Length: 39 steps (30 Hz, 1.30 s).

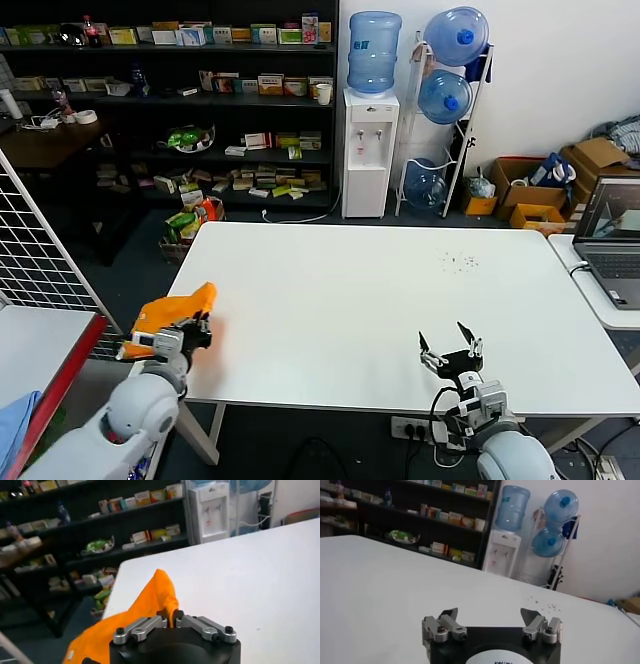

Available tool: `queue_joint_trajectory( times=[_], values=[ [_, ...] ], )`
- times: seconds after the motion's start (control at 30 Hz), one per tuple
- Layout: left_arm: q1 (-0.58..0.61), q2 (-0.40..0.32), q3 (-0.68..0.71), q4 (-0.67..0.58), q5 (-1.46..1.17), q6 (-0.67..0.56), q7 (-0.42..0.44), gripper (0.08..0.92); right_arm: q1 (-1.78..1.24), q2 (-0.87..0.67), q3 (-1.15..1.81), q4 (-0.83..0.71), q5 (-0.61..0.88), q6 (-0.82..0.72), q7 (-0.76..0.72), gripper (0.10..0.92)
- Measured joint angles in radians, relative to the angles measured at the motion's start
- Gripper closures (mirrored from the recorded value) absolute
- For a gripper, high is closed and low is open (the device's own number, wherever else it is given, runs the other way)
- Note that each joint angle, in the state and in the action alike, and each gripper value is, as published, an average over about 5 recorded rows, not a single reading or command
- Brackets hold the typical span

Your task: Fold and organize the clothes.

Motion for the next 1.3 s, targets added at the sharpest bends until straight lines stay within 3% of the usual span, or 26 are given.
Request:
queue_joint_trajectory(
  times=[0.5,0.77,1.03,1.3],
  values=[
    [-0.113,-0.463,0.126,0.185,0.073,-0.102,-0.030,0.862,0.017,0.002,0.040,-0.048,0.004,0.030,-0.009,0.203],
    [-0.130,-0.639,0.198,0.252,0.076,-0.191,-0.012,0.840,0.019,0.003,0.051,-0.067,0.015,0.036,-0.011,0.203],
    [-0.132,-0.680,0.224,0.279,0.111,-0.301,0.046,0.606,0.021,0.001,0.059,-0.068,0.022,0.041,-0.021,0.203],
    [-0.072,-0.559,0.197,0.214,0.160,-0.441,0.119,0.381,0.036,0.010,0.072,-0.076,0.036,0.043,-0.054,0.203]
  ],
)
